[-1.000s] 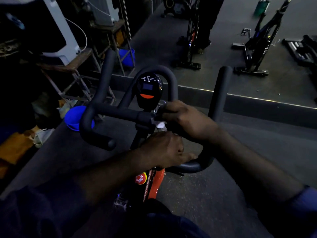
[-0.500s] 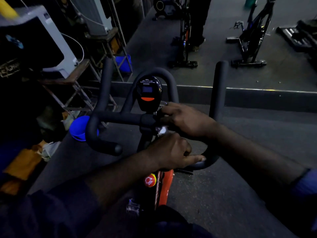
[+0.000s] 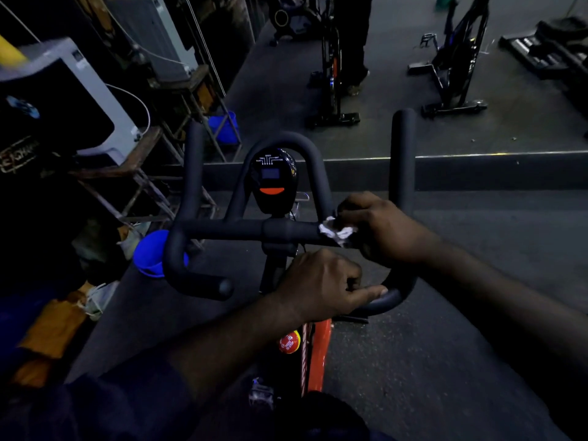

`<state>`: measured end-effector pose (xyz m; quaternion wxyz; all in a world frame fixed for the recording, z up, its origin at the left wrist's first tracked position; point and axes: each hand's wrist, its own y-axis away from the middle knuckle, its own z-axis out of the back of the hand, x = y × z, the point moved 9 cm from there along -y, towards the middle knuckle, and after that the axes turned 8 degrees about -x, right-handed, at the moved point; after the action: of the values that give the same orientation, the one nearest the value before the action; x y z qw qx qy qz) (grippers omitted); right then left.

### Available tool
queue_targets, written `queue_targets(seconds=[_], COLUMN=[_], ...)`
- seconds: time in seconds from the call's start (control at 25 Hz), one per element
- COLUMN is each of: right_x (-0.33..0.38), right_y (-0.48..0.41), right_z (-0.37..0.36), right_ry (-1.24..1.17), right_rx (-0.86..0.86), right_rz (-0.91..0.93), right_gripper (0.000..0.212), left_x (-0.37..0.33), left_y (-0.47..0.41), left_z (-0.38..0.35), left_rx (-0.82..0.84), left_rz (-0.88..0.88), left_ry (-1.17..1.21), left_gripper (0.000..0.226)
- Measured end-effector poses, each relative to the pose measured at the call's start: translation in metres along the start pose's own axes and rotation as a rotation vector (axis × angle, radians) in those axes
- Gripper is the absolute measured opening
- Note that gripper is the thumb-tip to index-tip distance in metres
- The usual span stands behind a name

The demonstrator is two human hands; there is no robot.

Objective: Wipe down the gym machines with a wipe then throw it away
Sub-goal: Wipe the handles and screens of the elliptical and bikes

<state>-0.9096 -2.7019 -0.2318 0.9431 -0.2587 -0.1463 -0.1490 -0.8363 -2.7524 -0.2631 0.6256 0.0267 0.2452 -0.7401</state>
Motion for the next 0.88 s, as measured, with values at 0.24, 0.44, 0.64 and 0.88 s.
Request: queue_targets(seconds=[0.24, 0.44, 0.64, 0.88], right_x=[-0.015, -0.007, -0.033, -0.025], right_y=[-0.033, -0.012, -0.058, -0.041], right_z=[0.044, 0.016, 0.052, 0.022], right_ry=[0.03, -0.097, 0.068, 0.036], right_rx=[-0.34, -0.136, -0.436, -0.32], right_rz=[-0.2, -0.073, -0.216, -0.187], right_gripper=[0.037, 0.022, 0.014, 0.01], left_x=[0.006, 0.019, 0.049, 0.056], left_y=[0.001, 0.002, -0.018, -0.013], left_z=[0.016, 0.052, 0.054, 0.033], left_rx=[-0.252, -0.426, -0.323, -0.417], left_rz=[-0.025, -0.081, -0.544, -0.671], left_ry=[0.102, 0.013, -0.34, -0.447], left_gripper=[0.024, 0.008, 0.02, 0.018])
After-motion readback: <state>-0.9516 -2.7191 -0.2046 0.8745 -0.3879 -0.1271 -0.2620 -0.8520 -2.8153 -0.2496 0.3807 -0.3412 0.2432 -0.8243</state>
